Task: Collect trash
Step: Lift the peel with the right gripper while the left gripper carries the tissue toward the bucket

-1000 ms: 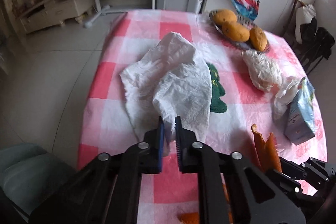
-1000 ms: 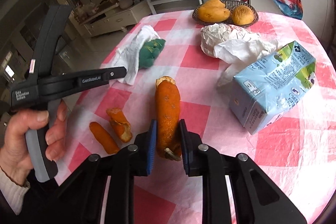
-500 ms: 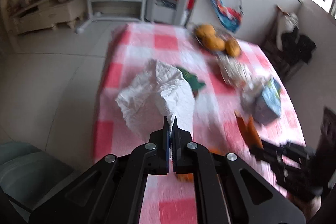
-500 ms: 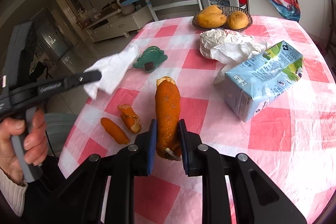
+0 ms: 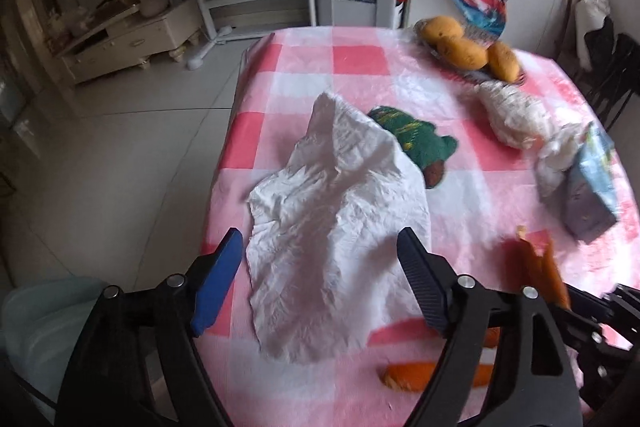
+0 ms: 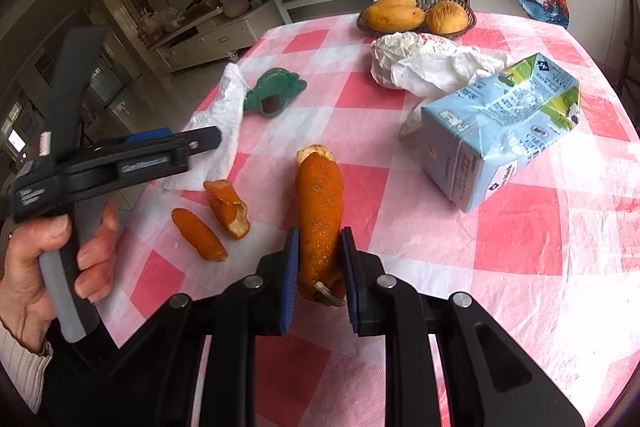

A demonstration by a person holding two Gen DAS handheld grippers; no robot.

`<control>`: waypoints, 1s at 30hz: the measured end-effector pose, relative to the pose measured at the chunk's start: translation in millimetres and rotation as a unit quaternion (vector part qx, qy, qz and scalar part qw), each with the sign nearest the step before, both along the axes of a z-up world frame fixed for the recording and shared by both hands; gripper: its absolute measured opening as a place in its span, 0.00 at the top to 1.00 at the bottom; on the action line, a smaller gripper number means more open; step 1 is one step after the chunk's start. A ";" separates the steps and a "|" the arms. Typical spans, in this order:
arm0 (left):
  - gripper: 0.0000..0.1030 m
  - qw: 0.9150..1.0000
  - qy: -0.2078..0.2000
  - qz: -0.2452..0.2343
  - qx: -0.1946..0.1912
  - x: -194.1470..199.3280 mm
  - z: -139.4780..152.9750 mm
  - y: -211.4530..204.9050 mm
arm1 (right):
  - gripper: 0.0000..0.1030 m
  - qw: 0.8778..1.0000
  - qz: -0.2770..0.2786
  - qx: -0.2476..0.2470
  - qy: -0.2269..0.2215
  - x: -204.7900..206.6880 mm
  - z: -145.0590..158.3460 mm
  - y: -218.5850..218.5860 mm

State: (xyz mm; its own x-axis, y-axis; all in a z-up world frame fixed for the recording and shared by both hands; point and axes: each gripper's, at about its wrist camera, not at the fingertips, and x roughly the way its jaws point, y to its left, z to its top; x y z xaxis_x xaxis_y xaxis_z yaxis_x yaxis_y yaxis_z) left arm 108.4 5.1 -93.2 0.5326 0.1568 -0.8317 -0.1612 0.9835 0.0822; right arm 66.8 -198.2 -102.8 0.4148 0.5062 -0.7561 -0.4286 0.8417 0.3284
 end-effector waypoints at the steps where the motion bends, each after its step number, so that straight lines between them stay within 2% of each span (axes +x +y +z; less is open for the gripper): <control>1: 0.25 1.000 0.003 0.003 0.002 1.7 -2.1 -0.3 | 0.79 1.000 0.000 0.000 -0.001 -0.3 0.1 -0.1; 3: 0.25 1.000 0.015 0.008 -0.009 5.8 -8.4 1.7 | 0.79 1.000 0.002 -0.003 -0.003 0.1 0.8 1.6; 5: 0.27 0.999 0.011 0.016 -0.025 6.1 -10.1 5.3 | 0.79 1.000 0.002 -0.002 -0.003 1.0 1.1 1.8; 7: 0.39 0.999 0.007 0.017 -0.027 5.2 -9.1 6.4 | 0.79 1.000 0.001 -0.001 -0.003 0.8 1.4 3.2; 9: 0.67 0.999 0.002 0.014 -0.040 3.3 -6.4 8.8 | 0.79 1.000 0.001 0.000 -0.004 -0.3 1.3 2.9; 10: 0.77 0.998 0.002 0.012 -0.057 3.0 -5.4 12.1 | 0.79 1.000 0.001 0.002 -0.004 -1.0 1.0 3.1; 11: 0.91 0.997 0.004 0.012 -0.070 2.6 -5.2 14.5 | 0.79 1.000 0.001 0.004 -0.005 -1.8 1.3 2.5; 12: 0.94 0.996 0.005 0.012 -0.084 1.7 -5.2 16.9 | 0.79 1.000 0.000 0.004 -0.007 -2.4 1.5 1.9; 16: 0.96 0.995 -0.022 0.011 -0.101 -9.5 5.6 17.9 | 0.79 1.000 -0.004 0.013 -0.014 -5.1 6.0 -2.7; 22: 0.96 0.988 -0.108 -0.010 -0.114 -48.8 46.9 11.6 | 0.79 0.999 -0.006 0.037 -0.030 -13.7 18.1 -8.5; 27: 0.96 0.982 -0.145 -0.031 -0.119 -79.0 68.1 2.0 | 0.79 0.998 -0.001 0.051 -0.046 -29.5 32.3 -8.5; 30: 0.96 0.980 -0.151 -0.035 -0.125 -103.6 70.7 -3.5 | 0.79 0.997 0.005 0.054 -0.053 -41.9 39.7 -9.4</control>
